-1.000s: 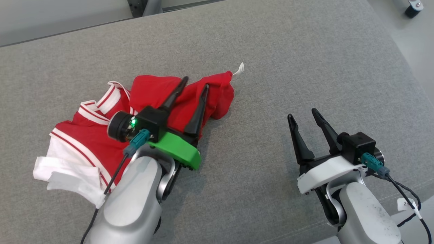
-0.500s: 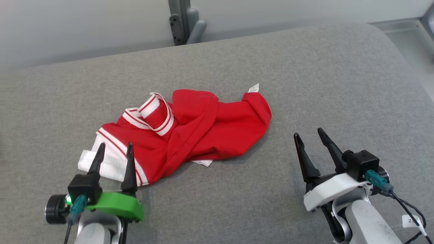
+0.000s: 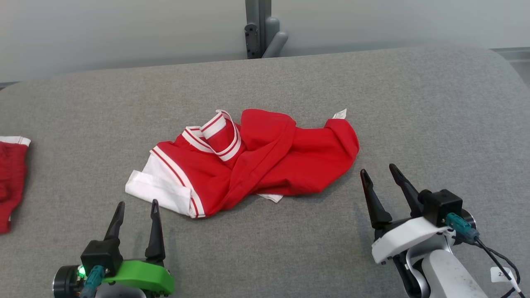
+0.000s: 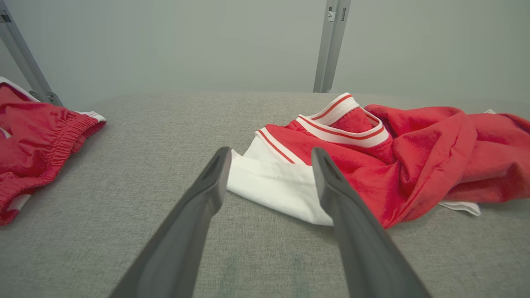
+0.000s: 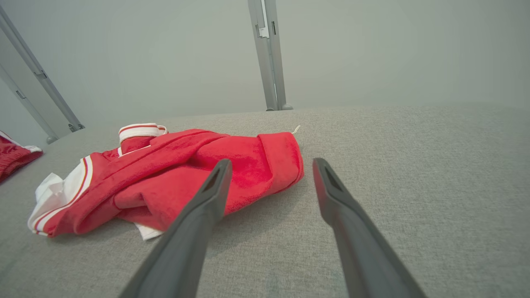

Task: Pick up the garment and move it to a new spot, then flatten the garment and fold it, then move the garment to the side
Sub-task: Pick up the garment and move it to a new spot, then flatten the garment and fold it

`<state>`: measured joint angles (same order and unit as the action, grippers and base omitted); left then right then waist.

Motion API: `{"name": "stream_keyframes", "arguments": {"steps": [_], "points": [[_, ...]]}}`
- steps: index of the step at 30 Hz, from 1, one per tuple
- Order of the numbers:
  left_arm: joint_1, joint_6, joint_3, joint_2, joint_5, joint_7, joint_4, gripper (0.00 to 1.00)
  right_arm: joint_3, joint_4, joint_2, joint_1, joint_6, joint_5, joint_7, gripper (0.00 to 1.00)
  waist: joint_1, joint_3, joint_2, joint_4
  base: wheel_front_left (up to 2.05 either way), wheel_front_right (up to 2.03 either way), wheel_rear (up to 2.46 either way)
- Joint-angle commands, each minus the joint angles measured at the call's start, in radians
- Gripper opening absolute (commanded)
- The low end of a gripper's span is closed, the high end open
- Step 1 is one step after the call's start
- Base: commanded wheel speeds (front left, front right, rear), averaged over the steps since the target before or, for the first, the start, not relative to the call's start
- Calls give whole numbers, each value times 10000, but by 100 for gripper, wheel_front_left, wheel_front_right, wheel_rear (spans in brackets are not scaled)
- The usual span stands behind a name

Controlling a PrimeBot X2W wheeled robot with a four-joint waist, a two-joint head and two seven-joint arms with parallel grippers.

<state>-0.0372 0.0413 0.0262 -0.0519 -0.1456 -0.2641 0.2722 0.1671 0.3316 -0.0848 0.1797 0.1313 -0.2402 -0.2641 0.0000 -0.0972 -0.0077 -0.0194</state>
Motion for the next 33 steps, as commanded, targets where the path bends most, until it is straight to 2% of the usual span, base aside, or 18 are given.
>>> {"name": "stream_keyframes", "arguments": {"steps": [1, 11, 15, 22, 23, 24, 25, 26, 33], "points": [[-231, 35, 22, 4, 55, -5, 14, 100, 12, -3, -69, 152, -10, 37, -6, 100, 0, -185, 77, 124, 0, 0, 0], [-868, -103, 1075, 4, -605, -7, 119, 100, -173, 542, -483, 1282, -10, -235, -4, 100, 0, -1145, 77, 959, 0, 0, 0], [-997, -201, 1347, 2, -756, -5, 167, 100, -265, 1553, -728, 1988, -10, -321, -4, 100, 0, -1519, 77, 1430, 0, 0, 0], [-1175, -221, 1563, 6, -824, -5, 136, 100, -143, 3196, -810, 2722, -8, -387, -6, 100, 0, -1833, 77, 1872, 0, 0, 0], [-1194, -236, 1574, 4, -815, -7, 129, 100, -87, 3354, -785, 2809, -8, -439, -6, 94, 0, -1839, 77, 1896, 0, 0, 0], [-1194, -236, 1574, 4, -815, -7, 129, 100, -87, 3354, -785, 2809, -8, -439, -6, 94, 0, -1839, 77, 1896, 0, 0, 0], [-1213, -235, 1610, 4, -831, -5, 120, 100, -69, 3456, -802, 2895, -8, -470, -6, 62, 0, -1847, 77, 1914, 0, 0, 0], [-1245, -226, 1639, 6, -851, -7, 100, 100, -90, 3471, -830, 2947, -10, -533, -6, 0, 0, -1860, 77, 1923, 0, 0, 0], [-1320, -185, 1818, 5, -870, -5, 115, 100, -403, 1855, -1077, 3475, -10, -762, -6, 0, 0, -1833, 77, 1808, 0, 0, 0]]}}
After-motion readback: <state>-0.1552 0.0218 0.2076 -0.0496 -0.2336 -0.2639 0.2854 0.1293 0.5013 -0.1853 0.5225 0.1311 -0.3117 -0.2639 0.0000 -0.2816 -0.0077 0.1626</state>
